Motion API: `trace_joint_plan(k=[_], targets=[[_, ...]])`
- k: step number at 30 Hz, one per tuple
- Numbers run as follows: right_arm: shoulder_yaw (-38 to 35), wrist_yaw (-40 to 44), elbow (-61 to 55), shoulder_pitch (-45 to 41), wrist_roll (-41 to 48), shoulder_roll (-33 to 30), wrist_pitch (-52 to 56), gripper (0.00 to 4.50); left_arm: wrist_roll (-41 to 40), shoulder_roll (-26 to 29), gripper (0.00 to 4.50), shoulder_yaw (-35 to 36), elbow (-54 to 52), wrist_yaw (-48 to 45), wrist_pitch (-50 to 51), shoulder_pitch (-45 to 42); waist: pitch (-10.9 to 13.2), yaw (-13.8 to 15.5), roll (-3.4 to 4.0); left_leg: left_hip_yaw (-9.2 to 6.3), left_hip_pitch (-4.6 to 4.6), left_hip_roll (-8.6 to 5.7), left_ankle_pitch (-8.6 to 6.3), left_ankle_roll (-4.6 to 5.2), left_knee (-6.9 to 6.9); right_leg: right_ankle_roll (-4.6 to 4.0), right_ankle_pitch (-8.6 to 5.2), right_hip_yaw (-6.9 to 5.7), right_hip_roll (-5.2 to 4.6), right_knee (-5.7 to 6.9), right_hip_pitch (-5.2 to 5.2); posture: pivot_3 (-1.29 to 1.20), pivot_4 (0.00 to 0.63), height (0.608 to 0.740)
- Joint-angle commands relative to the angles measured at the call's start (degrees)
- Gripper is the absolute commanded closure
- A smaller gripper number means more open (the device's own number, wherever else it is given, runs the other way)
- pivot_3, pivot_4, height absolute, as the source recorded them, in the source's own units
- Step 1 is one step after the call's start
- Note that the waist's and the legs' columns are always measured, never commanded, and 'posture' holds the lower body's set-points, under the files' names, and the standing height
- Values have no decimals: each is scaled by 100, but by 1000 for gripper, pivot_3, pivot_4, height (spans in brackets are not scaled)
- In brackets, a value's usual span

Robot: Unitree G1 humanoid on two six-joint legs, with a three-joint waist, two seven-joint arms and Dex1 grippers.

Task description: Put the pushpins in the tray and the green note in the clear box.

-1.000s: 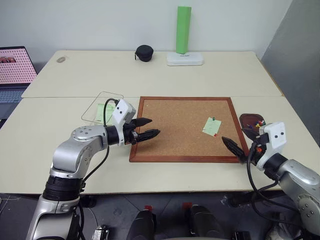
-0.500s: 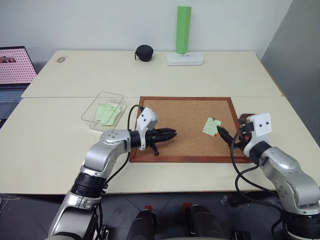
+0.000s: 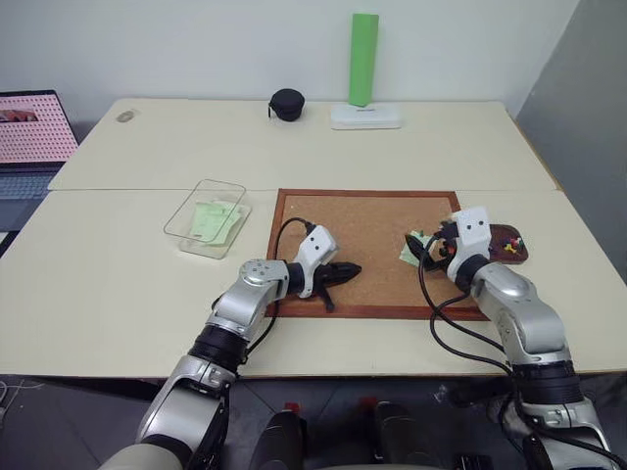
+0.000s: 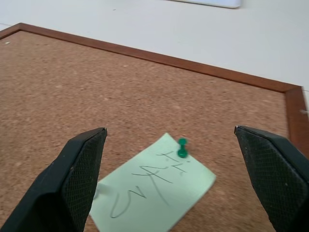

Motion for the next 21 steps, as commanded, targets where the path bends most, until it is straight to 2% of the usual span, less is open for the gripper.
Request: trace_joint_plan(k=[1, 5, 8, 21], targets=[[-22, 70, 650, -411, -113, 188, -428, 0, 166, -34, 4442, -36, 131, 58, 86, 98, -1, -5, 0, 0, 2, 0, 0, 0, 5, 0, 0, 0, 0, 6, 1, 0, 150, 740], [-29, 55, 1056, -597, -238, 276, -619, 0, 112, -49, 4442, 29, -26, 60, 200, 67, 0, -4, 1, -2, 3, -1, 0, 0, 8, -1, -1, 0, 0, 24, -1, 0, 150, 740], [-56, 81, 1297, -696, -303, 307, -740, 481, 117, -47, 4500, 75, -5, 71, 202, 2, 0, -5, 1, -2, 3, -1, 0, 0, 9, -1, -1, 0, 0, 27, -2, 0, 150, 740], [-168, 125, 1662, -813, -355, 363, -923, 3257, 140, -3, 4500, 140, 100, 76, 207, -142, 0, -9, 1, -3, 4, -1, 0, 0, 11, -1, -1, -1, 0, 32, -2, 0, 150, 740]])
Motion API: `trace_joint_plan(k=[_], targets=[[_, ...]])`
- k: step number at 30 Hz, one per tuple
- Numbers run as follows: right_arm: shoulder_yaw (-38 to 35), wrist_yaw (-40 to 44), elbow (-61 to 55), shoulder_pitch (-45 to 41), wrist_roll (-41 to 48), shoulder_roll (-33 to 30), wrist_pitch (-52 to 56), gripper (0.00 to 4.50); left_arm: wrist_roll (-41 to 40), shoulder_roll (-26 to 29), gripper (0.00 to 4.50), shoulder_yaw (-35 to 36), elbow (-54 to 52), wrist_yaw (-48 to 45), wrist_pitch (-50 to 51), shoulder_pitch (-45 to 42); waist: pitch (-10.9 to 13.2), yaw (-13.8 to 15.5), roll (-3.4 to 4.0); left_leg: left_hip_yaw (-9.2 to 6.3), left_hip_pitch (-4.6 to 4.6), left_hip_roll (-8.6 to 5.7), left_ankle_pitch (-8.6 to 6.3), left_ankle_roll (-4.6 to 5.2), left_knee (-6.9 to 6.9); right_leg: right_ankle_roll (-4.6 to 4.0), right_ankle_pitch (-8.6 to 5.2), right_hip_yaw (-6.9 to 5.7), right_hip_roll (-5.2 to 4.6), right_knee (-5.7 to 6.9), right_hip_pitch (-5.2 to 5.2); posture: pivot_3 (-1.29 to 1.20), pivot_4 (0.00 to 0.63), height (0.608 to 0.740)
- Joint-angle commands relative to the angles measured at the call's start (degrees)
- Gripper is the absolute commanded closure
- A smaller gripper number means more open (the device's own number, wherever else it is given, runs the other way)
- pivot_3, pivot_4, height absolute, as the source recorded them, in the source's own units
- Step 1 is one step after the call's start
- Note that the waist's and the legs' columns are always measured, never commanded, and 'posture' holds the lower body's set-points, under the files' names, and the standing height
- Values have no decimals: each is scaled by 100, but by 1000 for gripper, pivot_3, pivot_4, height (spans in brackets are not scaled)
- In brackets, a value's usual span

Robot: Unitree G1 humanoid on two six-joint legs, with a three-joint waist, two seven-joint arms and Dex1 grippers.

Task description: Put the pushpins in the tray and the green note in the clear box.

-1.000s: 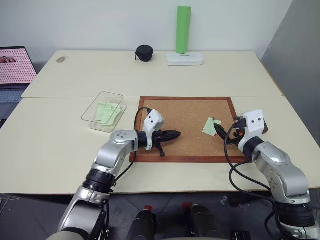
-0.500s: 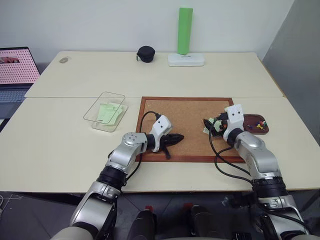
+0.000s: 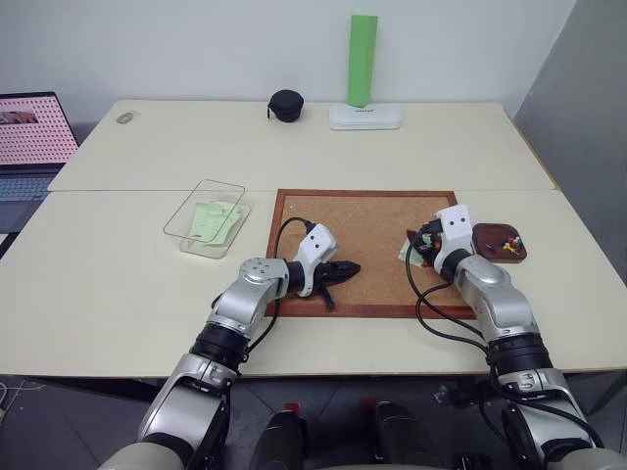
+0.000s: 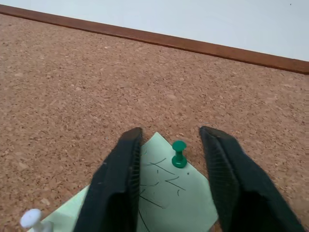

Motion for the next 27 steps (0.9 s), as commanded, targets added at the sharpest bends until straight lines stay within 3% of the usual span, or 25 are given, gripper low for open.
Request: trace_joint_plan(k=[1, 6, 27], targets=[[-122, 28, -81, -129, 2, 9, -133, 3461, 123, 32, 4500, 80, 126, 76, 39, -89, 0, -1, 0, 0, 0, 0, 0, 0, 0, 0, 0, 0, 0, 0, 0, 0, 150, 740], [-113, 68, -68, -140, -38, -27, -178, 4431, 140, 43, 4500, 87, 229, 73, 0, -161, 0, -1, 0, 0, 1, 1, 0, 0, 0, 0, 0, -1, 1, 1, 0, 0, 150, 740], [-274, 480, -869, -24, 221, 151, -377, 4431, 502, 194, 4500, -269, 436, -168, 241, -205, -1, -74, 2, -2, 5, 3, 0, 0, 0, 21, -13, -1, 3, 9, -2, 0, 150, 740]])
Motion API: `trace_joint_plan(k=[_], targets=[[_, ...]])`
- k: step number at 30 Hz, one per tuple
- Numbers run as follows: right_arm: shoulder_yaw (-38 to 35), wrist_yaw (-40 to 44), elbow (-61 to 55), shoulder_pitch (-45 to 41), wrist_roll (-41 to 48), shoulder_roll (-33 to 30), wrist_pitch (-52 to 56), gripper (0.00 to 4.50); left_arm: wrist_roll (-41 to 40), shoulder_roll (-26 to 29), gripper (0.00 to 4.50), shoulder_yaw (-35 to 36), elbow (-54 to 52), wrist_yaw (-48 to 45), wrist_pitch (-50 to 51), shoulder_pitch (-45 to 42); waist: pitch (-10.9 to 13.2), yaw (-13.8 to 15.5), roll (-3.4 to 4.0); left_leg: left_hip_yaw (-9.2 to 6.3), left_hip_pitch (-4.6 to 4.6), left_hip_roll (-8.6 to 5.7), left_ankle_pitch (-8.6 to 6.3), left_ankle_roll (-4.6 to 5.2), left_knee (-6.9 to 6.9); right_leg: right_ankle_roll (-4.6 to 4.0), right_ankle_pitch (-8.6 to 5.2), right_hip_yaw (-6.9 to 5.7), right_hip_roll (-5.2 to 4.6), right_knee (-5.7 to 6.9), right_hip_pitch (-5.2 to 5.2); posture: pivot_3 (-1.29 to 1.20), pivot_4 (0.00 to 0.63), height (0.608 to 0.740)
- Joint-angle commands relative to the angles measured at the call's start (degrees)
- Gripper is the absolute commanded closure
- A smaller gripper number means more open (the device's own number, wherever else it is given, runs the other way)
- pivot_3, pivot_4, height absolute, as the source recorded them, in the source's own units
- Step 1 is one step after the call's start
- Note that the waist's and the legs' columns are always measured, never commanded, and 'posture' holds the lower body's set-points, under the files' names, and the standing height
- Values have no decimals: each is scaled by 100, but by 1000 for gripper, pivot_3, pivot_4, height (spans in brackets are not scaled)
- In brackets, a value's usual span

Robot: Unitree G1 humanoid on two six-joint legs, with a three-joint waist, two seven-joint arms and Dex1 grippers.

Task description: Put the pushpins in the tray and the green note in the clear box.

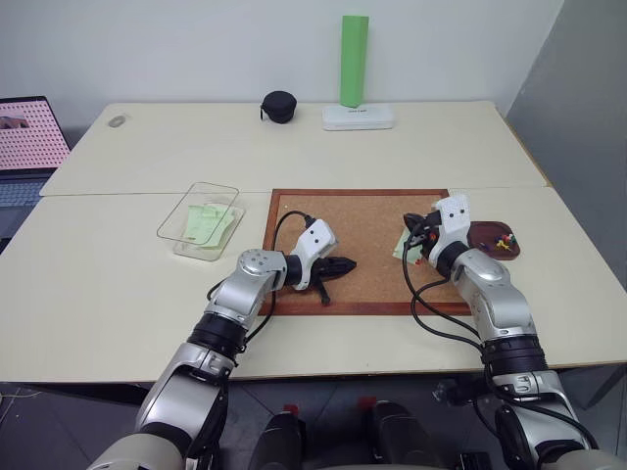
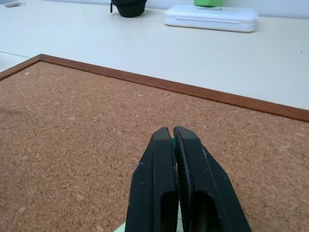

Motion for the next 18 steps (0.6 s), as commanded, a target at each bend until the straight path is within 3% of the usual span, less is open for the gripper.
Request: trace_joint_plan(k=[1, 14, 18], targets=[[-143, 24, -340, -45, 93, -63, -81, 4431, 261, 57, 4500, -182, 159, -8, 247, 101, 0, 1, 0, -1, 0, 0, 0, 0, 0, 0, 0, 0, 0, 0, 0, 0, 150, 740], [-912, -1406, -1094, 479, -507, -578, 681, 4431, 215, 137, 4500, -266, -106, -237, 437, 216, 0, 14, 0, -2, -2, -1, 0, 0, -2, 1, -2, 0, -1, -1, 0, 0, 150, 740], [-1105, -1443, -1143, 612, -479, -790, 913, 4431, 195, 156, 4500, -279, -157, -299, 484, 240, -1, -20, 2, 1, 1, 0, 0, 0, -7, -1, -3, 3, 0, -1, -1, 0, 150, 740]])
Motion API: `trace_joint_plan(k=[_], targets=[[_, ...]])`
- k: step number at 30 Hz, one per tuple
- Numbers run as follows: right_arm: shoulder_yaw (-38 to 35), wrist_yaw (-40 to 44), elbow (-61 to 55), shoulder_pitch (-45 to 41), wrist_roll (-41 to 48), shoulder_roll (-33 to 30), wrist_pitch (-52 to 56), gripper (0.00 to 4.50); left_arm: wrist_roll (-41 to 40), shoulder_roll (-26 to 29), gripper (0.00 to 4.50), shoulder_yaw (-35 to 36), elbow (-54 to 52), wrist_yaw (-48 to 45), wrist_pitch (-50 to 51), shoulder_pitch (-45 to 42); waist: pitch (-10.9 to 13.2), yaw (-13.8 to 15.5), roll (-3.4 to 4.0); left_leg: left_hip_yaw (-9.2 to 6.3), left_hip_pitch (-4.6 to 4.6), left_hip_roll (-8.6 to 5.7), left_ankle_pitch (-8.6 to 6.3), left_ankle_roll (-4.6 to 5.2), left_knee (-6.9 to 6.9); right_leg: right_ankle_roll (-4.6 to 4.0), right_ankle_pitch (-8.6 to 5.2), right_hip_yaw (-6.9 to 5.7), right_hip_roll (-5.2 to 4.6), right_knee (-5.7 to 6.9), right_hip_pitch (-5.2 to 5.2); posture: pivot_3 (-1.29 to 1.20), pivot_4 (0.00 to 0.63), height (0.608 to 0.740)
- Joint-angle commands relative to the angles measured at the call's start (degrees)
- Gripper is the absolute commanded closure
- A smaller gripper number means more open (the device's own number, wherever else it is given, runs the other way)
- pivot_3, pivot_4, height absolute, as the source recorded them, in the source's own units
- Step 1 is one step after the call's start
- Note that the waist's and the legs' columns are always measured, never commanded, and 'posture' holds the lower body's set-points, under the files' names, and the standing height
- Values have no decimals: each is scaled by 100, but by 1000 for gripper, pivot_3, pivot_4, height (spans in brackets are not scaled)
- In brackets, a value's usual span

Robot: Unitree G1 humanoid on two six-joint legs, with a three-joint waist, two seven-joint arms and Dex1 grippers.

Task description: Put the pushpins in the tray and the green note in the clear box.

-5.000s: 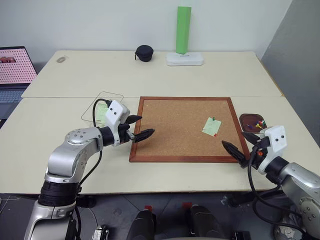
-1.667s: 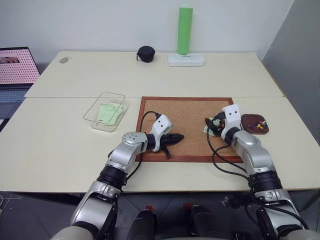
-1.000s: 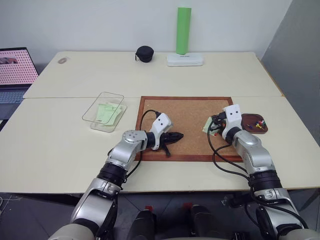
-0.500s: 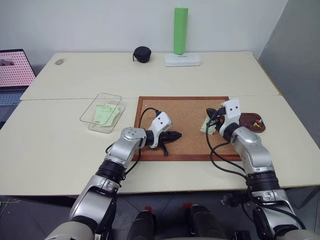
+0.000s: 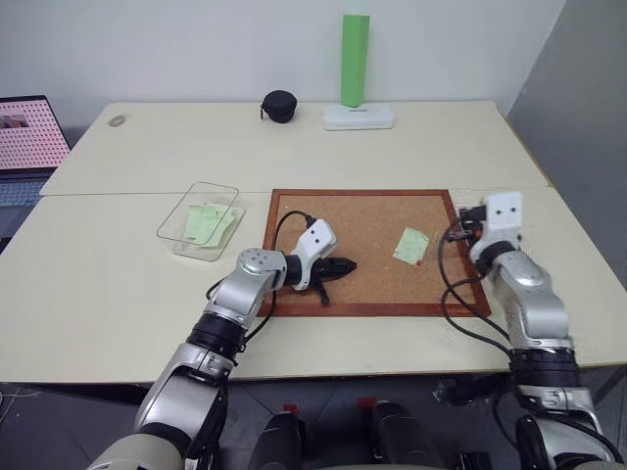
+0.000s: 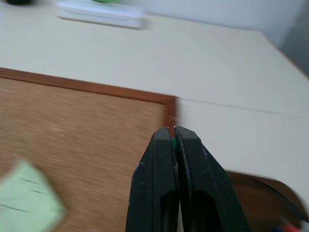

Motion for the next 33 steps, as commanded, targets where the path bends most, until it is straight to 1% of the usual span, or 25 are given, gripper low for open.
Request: trace_joint_plan(k=[1, 9, 16, 20, 21, 22, 23, 25, 28, 31, 33], targets=[[-264, -47, -289, 44, 34, -200, 181, 4431, 177, 62, 4500, -235, 83, -156, 239, 195, -1, -7, 2, 0, 0, 1, 0, 0, -1, 0, -1, 0, 1, 0, 0, 0, 150, 740], [-557, 55, 377, -245, 368, -245, 245, 4431, 197, 36, 4500, -217, 196, -132, 157, 112, -1, -13, 2, 3, 0, -2, 0, 0, -1, 1, -2, 2, -1, -1, 0, 0, 150, 740], [-381, 285, 880, -309, 248, -361, -104, 4431, 204, 54, 4500, -210, 173, -144, 155, 112, -1, -12, 2, 3, -1, -2, 0, 0, -1, 1, -2, 2, -1, -1, 0, 0, 150, 740], [-264, 372, 1136, -337, 125, -416, -364, 3790, 188, 69, 4500, -210, 80, -141, 201, 165, -1, -14, 2, 3, 0, -2, 0, 0, -1, 2, -2, 2, 0, -1, 0, 0, 150, 740], [-248, 381, 1181, -349, 111, -424, -415, 3517, 188, 74, 4500, -210, 69, -140, 206, 174, -1, -14, 2, 3, 0, -1, 0, 0, -1, 2, -2, 1, 0, -1, 0, 0, 150, 740], [-233, 383, 1208, -356, 102, -425, -454, 3408, 188, 84, 4500, -209, 51, -140, 212, 188, -1, -14, 2, 3, 0, -1, 0, 0, -1, 2, -2, 2, 0, -1, 0, 0, 150, 740], [-203, 398, 1238, -374, 89, -434, -500, 3147, 191, 93, 4500, -209, 37, -140, 219, 197, -1, -14, 2, 3, -1, -2, 0, 0, -1, 2, -2, 2, -1, -1, 0, 0, 150, 740], [-171, 409, 1266, -394, 69, -441, -553, 2852, 190, 109, 4500, -207, 8, -142, 234, 214, -1, -14, 2, 3, 0, -2, 0, 0, -1, 2, -2, 2, -1, -1, 0, 0, 150, 740], [-116, 403, 1332, -416, -34, -493, -665, 2206, 188, 110, 4500, -195, 5, -128, 244, 211, -1, -16, 2, 3, 0, -2, 0, 0, -1, 2, -2, 2, 0, -1, 0, 0, 150, 740], [-133, 402, 1388, -435, -74, -532, -729, 1463, 195, 91, 4500, -180, 30, -97, 252, 166, -1, -15, 2, 2, -1, -2, 0, 0, -1, 2, -2, 2, -1, -2, 0, 0, 150, 740], [-135, 402, 1376, -419, -64, -541, -751, 1061, 191, 88, 4500, -167, 33, -87, 262, 162, -1, -16, 2, 3, 0, -2, 0, 0, -1, 2, -2, 1, -1, -2, 0, 0, 150, 740]])
